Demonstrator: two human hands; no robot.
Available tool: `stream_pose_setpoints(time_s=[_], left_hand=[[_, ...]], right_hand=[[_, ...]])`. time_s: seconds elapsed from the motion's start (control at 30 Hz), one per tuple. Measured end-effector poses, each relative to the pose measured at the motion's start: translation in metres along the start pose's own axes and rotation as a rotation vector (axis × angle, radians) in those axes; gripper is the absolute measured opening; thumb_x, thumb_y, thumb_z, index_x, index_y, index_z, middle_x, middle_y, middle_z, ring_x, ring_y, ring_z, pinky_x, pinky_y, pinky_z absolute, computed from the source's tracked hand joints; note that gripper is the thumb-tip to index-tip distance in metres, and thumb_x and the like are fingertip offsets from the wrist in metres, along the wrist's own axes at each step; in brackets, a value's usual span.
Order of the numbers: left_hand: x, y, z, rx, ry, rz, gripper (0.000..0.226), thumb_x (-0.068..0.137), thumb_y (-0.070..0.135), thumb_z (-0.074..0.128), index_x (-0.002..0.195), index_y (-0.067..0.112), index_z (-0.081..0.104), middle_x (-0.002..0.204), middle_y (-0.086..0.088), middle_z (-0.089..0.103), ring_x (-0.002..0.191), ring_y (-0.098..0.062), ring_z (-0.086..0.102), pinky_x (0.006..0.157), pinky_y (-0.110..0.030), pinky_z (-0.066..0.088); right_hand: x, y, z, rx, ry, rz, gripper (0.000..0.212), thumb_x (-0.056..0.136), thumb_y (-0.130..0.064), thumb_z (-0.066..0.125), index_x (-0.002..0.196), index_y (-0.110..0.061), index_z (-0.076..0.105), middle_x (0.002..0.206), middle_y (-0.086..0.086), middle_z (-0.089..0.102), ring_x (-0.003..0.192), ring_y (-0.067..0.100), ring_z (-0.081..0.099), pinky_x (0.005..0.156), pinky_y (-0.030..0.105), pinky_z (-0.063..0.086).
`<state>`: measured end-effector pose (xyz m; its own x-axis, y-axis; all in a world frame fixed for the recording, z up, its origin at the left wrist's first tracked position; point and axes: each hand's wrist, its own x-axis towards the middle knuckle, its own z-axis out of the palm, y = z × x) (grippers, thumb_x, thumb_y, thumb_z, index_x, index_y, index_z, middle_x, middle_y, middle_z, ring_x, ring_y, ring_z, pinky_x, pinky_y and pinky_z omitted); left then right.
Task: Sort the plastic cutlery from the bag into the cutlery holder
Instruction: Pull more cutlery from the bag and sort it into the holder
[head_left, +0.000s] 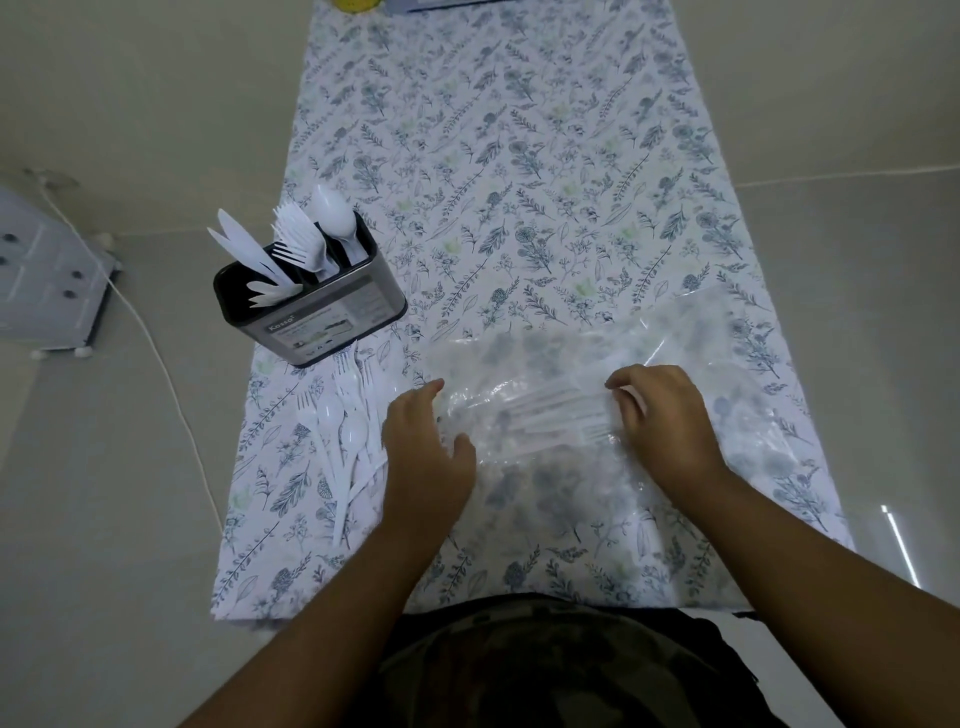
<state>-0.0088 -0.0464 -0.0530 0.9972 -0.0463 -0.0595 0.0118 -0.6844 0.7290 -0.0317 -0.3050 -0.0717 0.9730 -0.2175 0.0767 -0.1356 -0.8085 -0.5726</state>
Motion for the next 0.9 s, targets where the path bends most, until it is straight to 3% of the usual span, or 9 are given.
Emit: stream_pose_setpoints(time_s=[0.1,0.27,0.5,0.67,0.8,0.9], left_hand=[[0.007,-0.006,0.003,0.083,-0.057,0.071,0.041,0.094,0.007,0.057,0.135,0.012,0.058,0.145,-0.009,0.045,0.135,-0.023,0.041,0.108,-0.036,0.041],[0.007,-0.017,0.005,0.013,-0.046,0.021,0.031,0.097,0.009,0.057,0.127,0.009,0.065,0.138,-0.009,0.053,0.124,-0.023,0.055,0.103,-0.044,0.051],[-0.001,-0.021,0.004,-0.112,-0.054,-0.040,0.030,0.095,0.009,0.062,0.125,0.011,0.068,0.134,-0.004,0.055,0.107,-0.015,0.061,0.090,-0.017,0.051],[-0.007,-0.023,0.005,-0.195,-0.044,-0.063,0.030,0.093,0.006,0.064,0.121,0.013,0.069,0.120,-0.001,0.059,0.096,-0.009,0.062,0.077,-0.001,0.047],[-0.013,-0.023,0.004,-0.288,-0.054,-0.190,0.032,0.094,0.010,0.063,0.124,0.020,0.064,0.113,0.003,0.061,0.088,0.003,0.060,0.072,-0.008,0.049],[-0.014,-0.023,0.001,-0.424,-0.088,-0.311,0.033,0.093,0.013,0.064,0.124,0.023,0.059,0.105,-0.002,0.067,0.075,-0.005,0.061,0.061,-0.020,0.051]], right_hand=[[-0.001,-0.003,-0.004,-0.059,0.094,-0.099,0.021,0.089,-0.002,0.071,0.100,-0.019,0.077,0.094,-0.002,0.075,0.099,0.025,0.062,0.093,0.033,0.038],[-0.002,-0.020,-0.024,-0.151,0.195,-0.251,0.028,0.084,0.002,0.073,0.100,-0.020,0.079,0.092,-0.007,0.076,0.109,0.028,0.059,0.104,0.028,0.024],[0.003,-0.067,-0.052,-0.285,0.196,-0.376,0.025,0.082,-0.001,0.077,0.096,-0.022,0.081,0.088,-0.005,0.076,0.100,0.032,0.064,0.104,0.046,0.035],[-0.009,-0.093,-0.057,-0.313,0.226,-0.420,0.028,0.080,0.001,0.079,0.095,-0.023,0.082,0.088,-0.006,0.076,0.095,0.032,0.063,0.099,0.046,0.038],[-0.014,-0.098,-0.054,-0.341,0.254,-0.453,0.030,0.080,0.003,0.077,0.097,-0.022,0.082,0.090,-0.005,0.076,0.094,0.034,0.063,0.098,0.047,0.038],[-0.016,-0.087,-0.050,-0.346,0.265,-0.436,0.029,0.081,0.002,0.077,0.097,-0.022,0.082,0.092,-0.004,0.077,0.099,0.034,0.064,0.100,0.048,0.036]])
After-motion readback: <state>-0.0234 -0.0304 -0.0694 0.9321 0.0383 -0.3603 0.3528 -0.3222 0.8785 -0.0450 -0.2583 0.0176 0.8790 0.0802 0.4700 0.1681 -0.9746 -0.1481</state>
